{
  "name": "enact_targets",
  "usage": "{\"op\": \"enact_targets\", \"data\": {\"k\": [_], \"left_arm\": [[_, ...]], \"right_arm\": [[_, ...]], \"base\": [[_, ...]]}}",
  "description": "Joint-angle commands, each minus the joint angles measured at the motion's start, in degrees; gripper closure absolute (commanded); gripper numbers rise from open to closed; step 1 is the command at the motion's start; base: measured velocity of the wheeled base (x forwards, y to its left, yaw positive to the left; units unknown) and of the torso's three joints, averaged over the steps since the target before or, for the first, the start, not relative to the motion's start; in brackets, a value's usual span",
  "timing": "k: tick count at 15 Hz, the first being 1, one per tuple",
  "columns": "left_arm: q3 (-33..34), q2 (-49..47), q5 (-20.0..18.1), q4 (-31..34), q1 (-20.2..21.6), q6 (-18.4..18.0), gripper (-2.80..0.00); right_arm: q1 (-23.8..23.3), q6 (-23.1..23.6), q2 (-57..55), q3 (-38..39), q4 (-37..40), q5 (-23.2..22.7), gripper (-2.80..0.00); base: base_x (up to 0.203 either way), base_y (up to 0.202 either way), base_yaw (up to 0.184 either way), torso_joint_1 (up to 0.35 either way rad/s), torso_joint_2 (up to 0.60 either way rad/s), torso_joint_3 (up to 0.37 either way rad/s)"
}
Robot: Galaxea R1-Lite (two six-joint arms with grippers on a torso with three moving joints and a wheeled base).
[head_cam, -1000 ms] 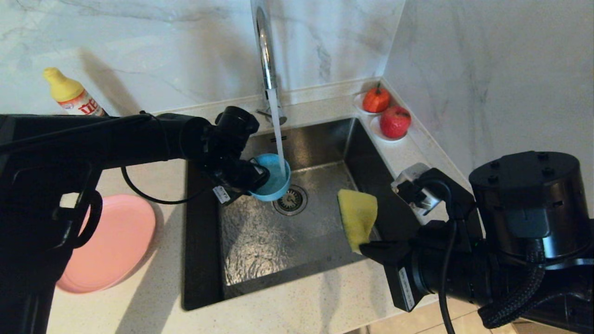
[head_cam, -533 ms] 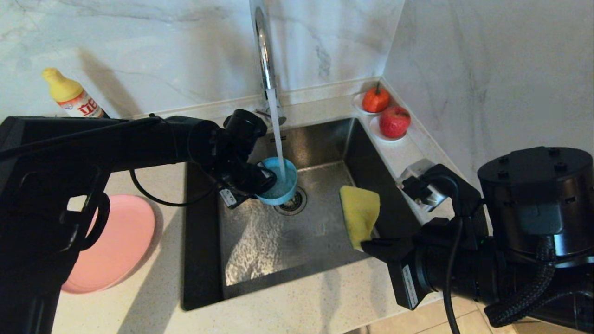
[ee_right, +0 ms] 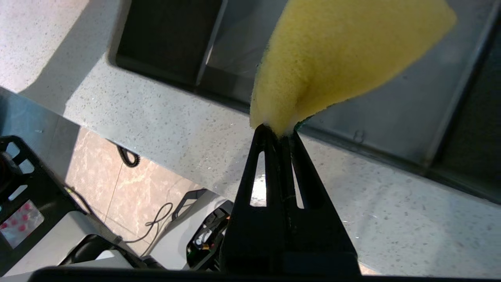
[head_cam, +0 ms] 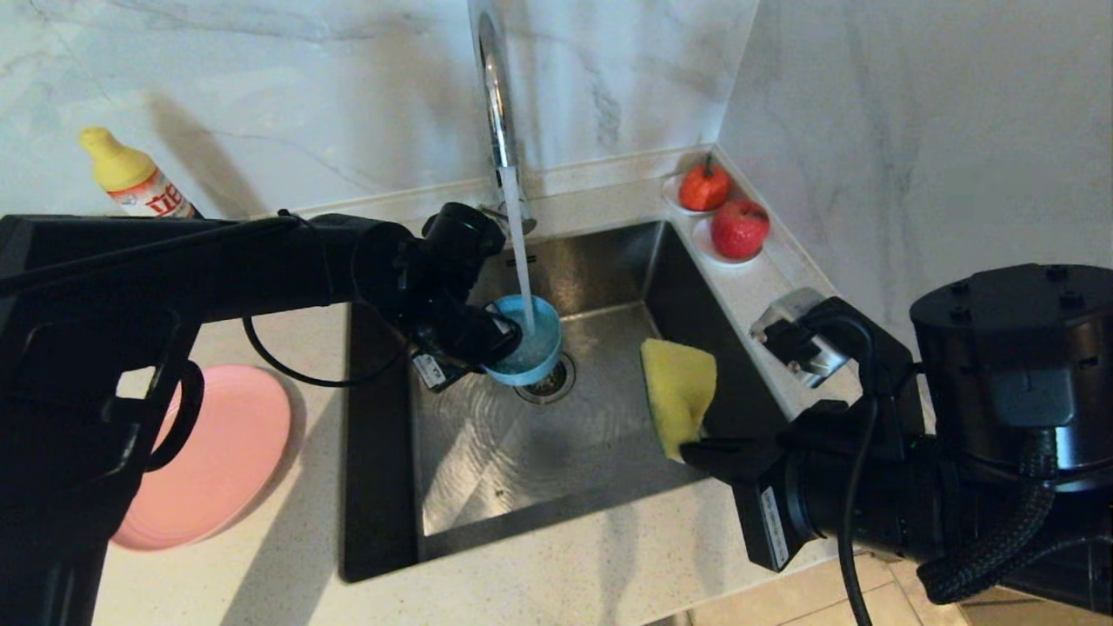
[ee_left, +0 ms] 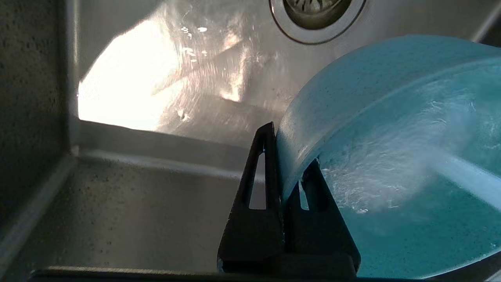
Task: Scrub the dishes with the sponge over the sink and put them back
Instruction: Wash the bowl
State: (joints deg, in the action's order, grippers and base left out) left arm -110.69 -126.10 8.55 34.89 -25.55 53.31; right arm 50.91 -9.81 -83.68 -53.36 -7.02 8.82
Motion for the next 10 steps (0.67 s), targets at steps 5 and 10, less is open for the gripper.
{"op": "enact_targets", "data": {"k": [5, 10], "left_arm": [[0.1, 0.2, 0.2, 0.1, 0.1, 0.3, 0.0], [0.5, 1.8, 0.9, 3.0, 0.5, -0.1, 0.0]], "right_arm": [[-0.1, 0.0, -0.5, 0.0, -0.1, -0.5, 0.0], [0.0, -0.4, 0.3, -0.2, 0.0, -0.6, 0.0]], "base": [[0.0, 0.0, 0.0, 0.0, 0.0, 0.0], [0.0, 0.0, 0.0, 0.0, 0.0, 0.0]]}}
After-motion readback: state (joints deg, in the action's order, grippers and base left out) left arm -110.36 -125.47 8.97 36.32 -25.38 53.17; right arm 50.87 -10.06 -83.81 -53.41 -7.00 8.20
